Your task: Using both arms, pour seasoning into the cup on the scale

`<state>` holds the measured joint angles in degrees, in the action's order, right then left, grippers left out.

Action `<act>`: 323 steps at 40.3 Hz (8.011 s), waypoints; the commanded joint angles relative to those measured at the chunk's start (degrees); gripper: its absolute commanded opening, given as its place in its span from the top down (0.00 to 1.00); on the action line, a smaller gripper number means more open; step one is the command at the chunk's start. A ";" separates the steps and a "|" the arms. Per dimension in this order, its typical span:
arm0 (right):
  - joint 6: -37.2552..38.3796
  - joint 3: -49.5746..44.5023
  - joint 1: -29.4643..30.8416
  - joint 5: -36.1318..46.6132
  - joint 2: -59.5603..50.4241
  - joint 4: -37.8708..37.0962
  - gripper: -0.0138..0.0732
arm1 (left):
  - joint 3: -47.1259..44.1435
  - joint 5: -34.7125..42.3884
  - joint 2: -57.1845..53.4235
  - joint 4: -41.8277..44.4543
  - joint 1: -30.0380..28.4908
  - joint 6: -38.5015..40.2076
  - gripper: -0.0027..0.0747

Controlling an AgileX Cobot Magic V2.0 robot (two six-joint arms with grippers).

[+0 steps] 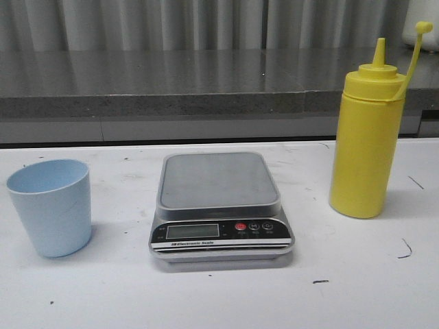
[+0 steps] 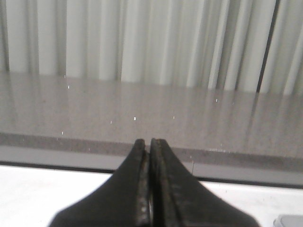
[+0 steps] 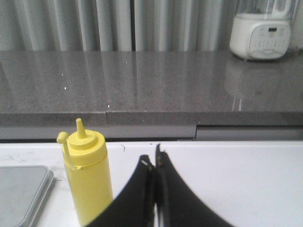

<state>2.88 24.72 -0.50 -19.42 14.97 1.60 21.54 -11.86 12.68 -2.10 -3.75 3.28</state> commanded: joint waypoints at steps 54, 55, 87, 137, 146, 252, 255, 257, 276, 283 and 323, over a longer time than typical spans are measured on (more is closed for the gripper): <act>-0.01 4.59 0.29 1.82 9.22 -0.11 0.09 | 21.28 -5.23 38.96 -1.49 21.50 -3.28 0.21; -0.01 4.59 0.29 1.82 9.22 -0.11 0.09 | 22.16 -6.87 40.70 -0.83 22.83 -3.28 0.21; -0.01 4.59 0.29 1.53 9.22 -0.11 0.09 | 37.60 -25.74 78.99 1.54 34.19 -2.91 0.24; -0.01 4.59 0.29 1.10 9.22 -0.11 0.09 | 76.45 -51.39 92.84 3.53 39.69 -2.91 0.99; -0.01 4.59 0.29 1.10 9.22 -0.11 0.09 | 88.65 -55.77 101.89 3.53 44.28 -2.91 0.99; -0.01 4.59 0.29 0.35 9.22 -0.11 0.09 | 24.84 -19.21 36.48 6.00 21.82 1.93 0.99; -0.01 4.59 0.29 0.56 9.22 -0.11 0.09 | 19.60 -15.66 29.46 6.00 21.82 1.93 0.99; -0.01 4.59 0.29 0.90 9.22 -0.11 0.09 | 16.59 -13.82 24.85 6.00 21.82 1.93 0.99; -0.01 4.59 0.29 8.39 11.11 -0.11 0.09 | 4.08 -12.10 -8.85 5.57 21.82 1.93 0.99; -0.01 4.59 -1.55 14.05 17.80 -0.11 0.09 | 4.08 -12.36 -11.04 5.57 21.82 1.93 0.99; 2.26 -12.92 -14.67 83.58 73.19 -0.06 0.09 | 4.08 -12.38 -11.04 5.57 21.82 1.93 0.99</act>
<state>3.57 10.88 -15.09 52.17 84.56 1.93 24.26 -28.78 0.85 3.96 18.06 4.57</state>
